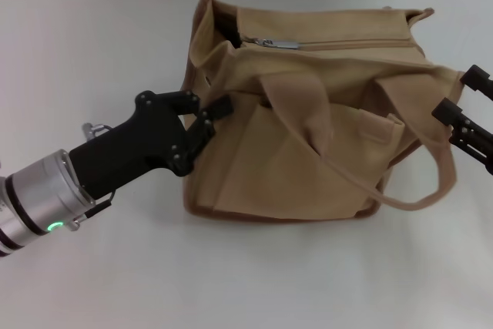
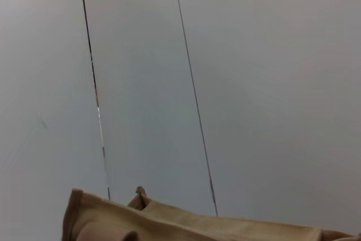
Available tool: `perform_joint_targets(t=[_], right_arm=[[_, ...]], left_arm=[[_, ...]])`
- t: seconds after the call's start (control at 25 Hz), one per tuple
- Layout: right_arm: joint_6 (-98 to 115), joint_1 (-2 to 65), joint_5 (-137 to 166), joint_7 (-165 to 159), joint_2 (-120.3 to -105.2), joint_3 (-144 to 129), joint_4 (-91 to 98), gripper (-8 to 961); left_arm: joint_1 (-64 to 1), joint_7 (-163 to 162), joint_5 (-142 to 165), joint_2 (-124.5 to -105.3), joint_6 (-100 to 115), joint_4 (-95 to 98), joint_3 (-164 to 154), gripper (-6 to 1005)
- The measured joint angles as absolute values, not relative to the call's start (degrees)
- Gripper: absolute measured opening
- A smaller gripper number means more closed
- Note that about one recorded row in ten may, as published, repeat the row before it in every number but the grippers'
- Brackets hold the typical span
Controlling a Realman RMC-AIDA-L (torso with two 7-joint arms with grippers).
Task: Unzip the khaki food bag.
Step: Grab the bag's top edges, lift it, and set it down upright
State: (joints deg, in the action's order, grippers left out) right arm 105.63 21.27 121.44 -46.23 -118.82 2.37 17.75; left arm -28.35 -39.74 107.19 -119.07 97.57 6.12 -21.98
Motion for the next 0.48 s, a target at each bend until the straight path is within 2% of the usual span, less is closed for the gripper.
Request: perform_joint_targets(t=[0.08,0.28,0.48], right_arm=[[105.6,21.2,121.1,-46.2,-118.83,2.4,17.8,747],[105.6,21.1,120.8,-46.2,-118.9,2.4,17.8,747],[104.3,21.4,120.7,-46.2,-119.03,2.8,16.4,747]], left_arm=[[-28.0,-38.6,107.2,-118.94,97.6,6.3,-21.2,111],[-26.3,-37.0,106.6,-118.57,97.1,9.1,-13.6,74],[-26.3,-37.2,105.1,-118.4,102.0,10.4,-7.0,74]])
